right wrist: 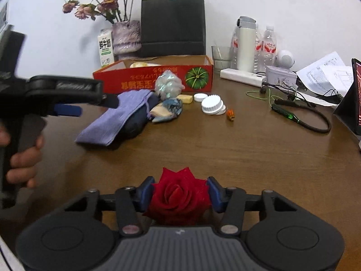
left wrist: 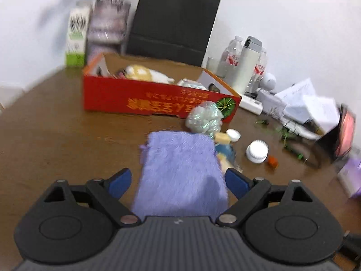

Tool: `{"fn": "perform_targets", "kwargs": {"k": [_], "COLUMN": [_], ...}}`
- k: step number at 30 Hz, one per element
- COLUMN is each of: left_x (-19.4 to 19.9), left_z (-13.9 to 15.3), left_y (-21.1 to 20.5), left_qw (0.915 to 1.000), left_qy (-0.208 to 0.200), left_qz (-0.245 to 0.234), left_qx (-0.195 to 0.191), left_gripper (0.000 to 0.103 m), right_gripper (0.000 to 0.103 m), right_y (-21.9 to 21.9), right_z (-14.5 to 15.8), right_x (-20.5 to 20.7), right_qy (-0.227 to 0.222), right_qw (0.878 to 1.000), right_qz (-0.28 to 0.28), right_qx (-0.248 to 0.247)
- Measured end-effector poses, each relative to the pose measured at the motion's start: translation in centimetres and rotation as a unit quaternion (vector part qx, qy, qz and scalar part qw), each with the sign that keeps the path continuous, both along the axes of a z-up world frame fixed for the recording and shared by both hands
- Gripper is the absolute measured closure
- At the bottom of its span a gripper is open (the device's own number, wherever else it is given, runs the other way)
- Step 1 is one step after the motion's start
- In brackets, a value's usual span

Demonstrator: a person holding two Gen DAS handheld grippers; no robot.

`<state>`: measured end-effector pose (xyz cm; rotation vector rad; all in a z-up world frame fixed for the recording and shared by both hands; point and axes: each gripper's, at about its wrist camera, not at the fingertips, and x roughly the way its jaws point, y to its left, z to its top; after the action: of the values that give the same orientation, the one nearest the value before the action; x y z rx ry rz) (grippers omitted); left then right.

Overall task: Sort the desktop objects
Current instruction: 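Grasp the purple cloth pouch with the left tool while the right tool grasps the red rose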

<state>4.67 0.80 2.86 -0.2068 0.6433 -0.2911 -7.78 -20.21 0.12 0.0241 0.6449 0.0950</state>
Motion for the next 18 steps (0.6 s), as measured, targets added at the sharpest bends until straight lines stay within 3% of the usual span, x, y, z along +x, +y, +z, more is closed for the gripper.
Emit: {"fn": "perform_targets", "kwargs": {"k": [2, 4, 5, 6, 8, 11, 12, 18], "left_x": [2.0, 2.9, 2.8, 2.5, 1.8, 1.0, 0.8, -3.9], "left_z": [-0.7, -1.4, -1.4, -1.2, -0.8, -0.7, -0.6, 2.9], "left_y": [-0.1, -0.4, -0.4, -0.3, -0.2, 0.6, 0.9, 4.3], "left_qw": [0.9995, 0.9986, 0.9985, 0.9987, 0.9993, 0.9987, 0.9987, 0.9962], "left_qy": [0.025, 0.047, 0.045, 0.041, 0.031, 0.025, 0.027, -0.013], "left_qz": [-0.007, -0.009, -0.008, -0.004, -0.001, -0.01, -0.007, 0.004], "left_qx": [-0.02, -0.021, -0.03, -0.03, -0.023, -0.043, -0.043, -0.086], "left_gripper": [0.019, 0.041, 0.047, 0.062, 0.07, 0.081, 0.095, 0.099], "right_gripper": [0.057, 0.057, 0.057, 0.057, 0.057, 0.057, 0.058, 0.063], "right_y": [-0.3, -0.7, -0.8, -1.1, -1.0, -0.6, -0.4, 0.1], "right_z": [0.2, 0.5, 0.6, 0.7, 0.7, 0.2, 0.0, 1.4], "right_x": [1.0, 1.8, 2.1, 2.4, 2.7, 3.0, 3.1, 2.4], "right_qy": [0.004, 0.002, 0.001, 0.001, 0.001, 0.008, 0.008, -0.012], "right_qw": [1.0, 1.0, 1.0, 1.0, 1.0, 1.0, 1.0, 1.0], "right_qz": [-0.008, -0.014, -0.016, -0.017, -0.015, -0.005, -0.003, 0.002], "right_qx": [-0.005, -0.003, 0.002, 0.004, 0.003, 0.002, -0.002, 0.002]}}
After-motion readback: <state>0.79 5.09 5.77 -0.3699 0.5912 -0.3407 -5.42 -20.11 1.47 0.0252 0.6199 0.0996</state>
